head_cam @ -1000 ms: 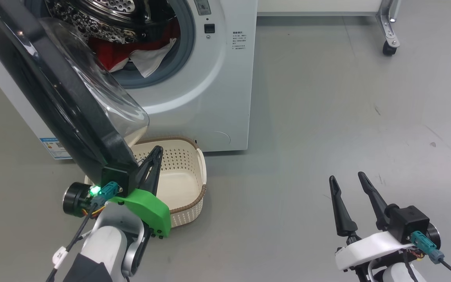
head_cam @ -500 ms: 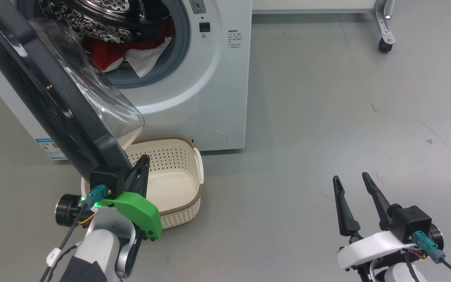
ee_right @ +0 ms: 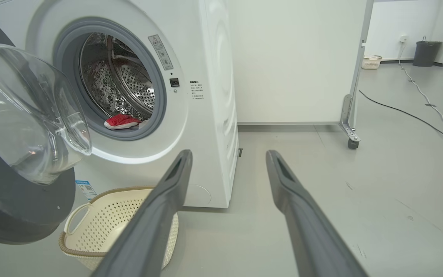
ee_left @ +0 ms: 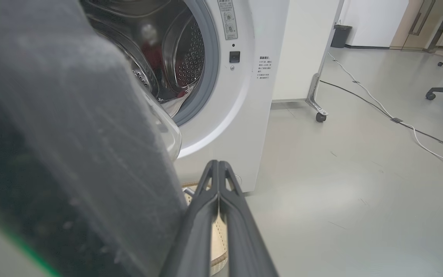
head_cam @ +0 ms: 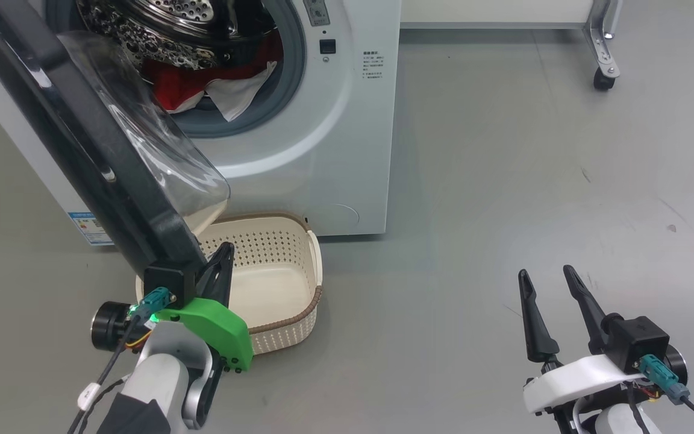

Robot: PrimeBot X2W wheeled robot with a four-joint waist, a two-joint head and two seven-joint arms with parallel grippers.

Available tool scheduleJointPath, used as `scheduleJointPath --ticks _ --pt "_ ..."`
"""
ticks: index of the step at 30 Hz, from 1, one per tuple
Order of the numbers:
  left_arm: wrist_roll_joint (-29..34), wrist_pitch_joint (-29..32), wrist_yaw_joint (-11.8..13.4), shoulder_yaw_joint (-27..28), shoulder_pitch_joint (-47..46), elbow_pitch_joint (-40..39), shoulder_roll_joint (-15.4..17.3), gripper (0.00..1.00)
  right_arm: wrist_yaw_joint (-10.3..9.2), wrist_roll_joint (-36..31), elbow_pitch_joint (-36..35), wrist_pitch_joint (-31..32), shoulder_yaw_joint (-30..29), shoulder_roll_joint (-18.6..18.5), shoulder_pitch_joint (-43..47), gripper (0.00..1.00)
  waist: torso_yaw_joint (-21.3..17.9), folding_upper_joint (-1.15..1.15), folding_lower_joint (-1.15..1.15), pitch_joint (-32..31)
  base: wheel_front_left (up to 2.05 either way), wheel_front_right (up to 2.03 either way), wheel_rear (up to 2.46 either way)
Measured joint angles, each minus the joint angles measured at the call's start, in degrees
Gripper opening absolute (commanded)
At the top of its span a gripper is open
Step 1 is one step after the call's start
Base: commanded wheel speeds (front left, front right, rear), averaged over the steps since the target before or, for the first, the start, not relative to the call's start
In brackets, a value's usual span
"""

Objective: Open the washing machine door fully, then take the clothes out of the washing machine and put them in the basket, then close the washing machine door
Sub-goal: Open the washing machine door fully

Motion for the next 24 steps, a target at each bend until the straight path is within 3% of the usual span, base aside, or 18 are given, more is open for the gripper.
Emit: scheduleJointPath --ticks 24 --pt "-1.56 -3.33 -0.53 -1.40 -0.01 3.23 -0.66 0.00 0.68 -0.85 0.14 0.00 -0.59 0.32 1.41 1.00 9.20 0.00 0.00 -2.09 0.00 0.00 0.00"
